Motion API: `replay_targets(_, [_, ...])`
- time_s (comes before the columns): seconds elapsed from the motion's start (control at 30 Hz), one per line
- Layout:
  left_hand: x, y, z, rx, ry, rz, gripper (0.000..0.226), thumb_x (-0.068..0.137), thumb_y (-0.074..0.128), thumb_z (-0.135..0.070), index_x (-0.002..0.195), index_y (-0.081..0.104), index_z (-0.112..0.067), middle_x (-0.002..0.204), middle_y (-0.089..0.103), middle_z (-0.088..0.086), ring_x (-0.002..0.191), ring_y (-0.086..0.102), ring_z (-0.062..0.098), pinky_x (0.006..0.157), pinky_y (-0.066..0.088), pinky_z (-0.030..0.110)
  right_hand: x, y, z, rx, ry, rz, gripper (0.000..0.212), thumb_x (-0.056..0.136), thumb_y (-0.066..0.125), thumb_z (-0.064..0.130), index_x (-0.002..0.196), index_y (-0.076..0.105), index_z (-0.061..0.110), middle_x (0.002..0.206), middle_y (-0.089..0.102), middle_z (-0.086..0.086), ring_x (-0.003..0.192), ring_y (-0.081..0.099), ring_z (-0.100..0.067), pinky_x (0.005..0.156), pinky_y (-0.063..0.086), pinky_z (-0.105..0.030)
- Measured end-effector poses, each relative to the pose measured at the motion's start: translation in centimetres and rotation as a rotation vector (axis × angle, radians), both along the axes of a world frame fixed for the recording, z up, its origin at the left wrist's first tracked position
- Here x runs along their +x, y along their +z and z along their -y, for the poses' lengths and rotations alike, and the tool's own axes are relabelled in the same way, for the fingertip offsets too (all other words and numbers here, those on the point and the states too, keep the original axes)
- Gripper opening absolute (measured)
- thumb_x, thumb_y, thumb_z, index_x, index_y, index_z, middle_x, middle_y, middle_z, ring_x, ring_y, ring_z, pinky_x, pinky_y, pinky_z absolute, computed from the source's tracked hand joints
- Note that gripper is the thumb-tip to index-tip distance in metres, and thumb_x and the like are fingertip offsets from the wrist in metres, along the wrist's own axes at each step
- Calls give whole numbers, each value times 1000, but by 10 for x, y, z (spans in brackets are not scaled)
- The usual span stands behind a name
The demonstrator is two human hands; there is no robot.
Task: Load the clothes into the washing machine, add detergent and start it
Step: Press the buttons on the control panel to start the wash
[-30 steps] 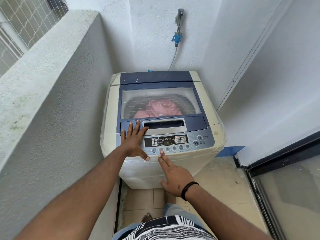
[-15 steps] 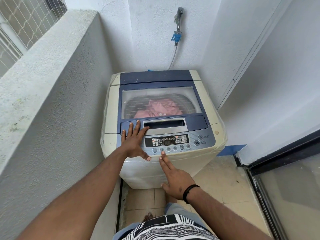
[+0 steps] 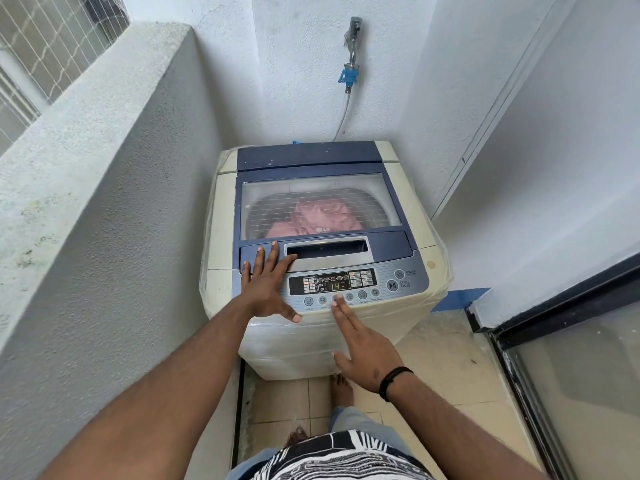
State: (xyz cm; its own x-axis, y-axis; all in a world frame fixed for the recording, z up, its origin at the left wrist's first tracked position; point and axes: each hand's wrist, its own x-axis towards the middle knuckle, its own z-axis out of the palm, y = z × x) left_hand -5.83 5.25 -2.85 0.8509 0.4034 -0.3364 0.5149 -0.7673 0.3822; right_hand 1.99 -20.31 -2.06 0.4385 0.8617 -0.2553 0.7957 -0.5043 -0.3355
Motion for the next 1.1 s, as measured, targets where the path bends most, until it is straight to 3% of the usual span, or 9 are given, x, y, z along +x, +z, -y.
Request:
replay_targets(0.1, [-1,0,0,-2,-4,8,138,58,87,-62,158,-5,-41,160,-37,-4,143,-41,23,116,-23,52,20,-1,17,38,-145,67,92,92,54,37,158,-9,27,162,-28,13,86,58,-14,71,53,-25])
replay_targets(0.23, [-1,-1,0,-2,0,14,138,57,88,-62,158,-4,-41,161,-36,-4,143,-41,23,116,-23,52,45,-7,38,8,-261,123,95,91,56,38,158,-11,26,161,-29,14,87,58,-17,74,56,-30])
replay_targets(0.47, [-1,0,0,-4,4,17,137,57,88,-63,157,-4,-42,161,-35,-4,145,-39,24,117,-22,53,60,-17,42,6,-283,100,97,90,58,38,158,-10,27,162,-27,15,94,62,-19,74,57,-29])
replay_targets(0.7, [-1,0,0,-4,2,24,138,57,87,-63,158,-4,-41,161,-35,-3,144,-40,24,116,-23,52,58,-6,40,-81,-277,155,100,90,54,41,154,-21,30,164,-21,13,68,57,-18,62,56,-32])
replay_targets(0.8, [0,-1,0,0,5,16,138,57,87,-63,158,-5,-41,161,-36,-4,144,-40,24,116,-24,52,62,4,34,-174,-233,222,95,91,47,42,153,-24,29,166,-15,8,67,59,-19,62,57,-33])
replay_targets(0.93, [-1,0,1,0,5,19,138,57,87,-62,158,-4,-41,161,-35,-3,144,-40,24,116,-23,52,73,14,28,-215,-197,209,98,90,50,46,155,-21,27,167,7,-1,88,67,-24,73,57,-35])
replay_targets(1.03, [-1,0,1,2,11,30,138,56,88,-63,158,-2,-41,162,-33,-4,145,-38,24,117,-22,52,86,19,33,-69,-280,9,99,90,58,47,157,-13,30,151,47,-3,102,65,-26,86,52,-36])
replay_targets(1.1, [-1,0,0,4,14,32,138,55,88,-64,158,-2,-41,162,-33,-4,145,-38,23,117,-21,52,91,22,40,25,-362,-51,92,91,60,46,158,-2,31,149,50,-2,104,65,-26,91,50,-35])
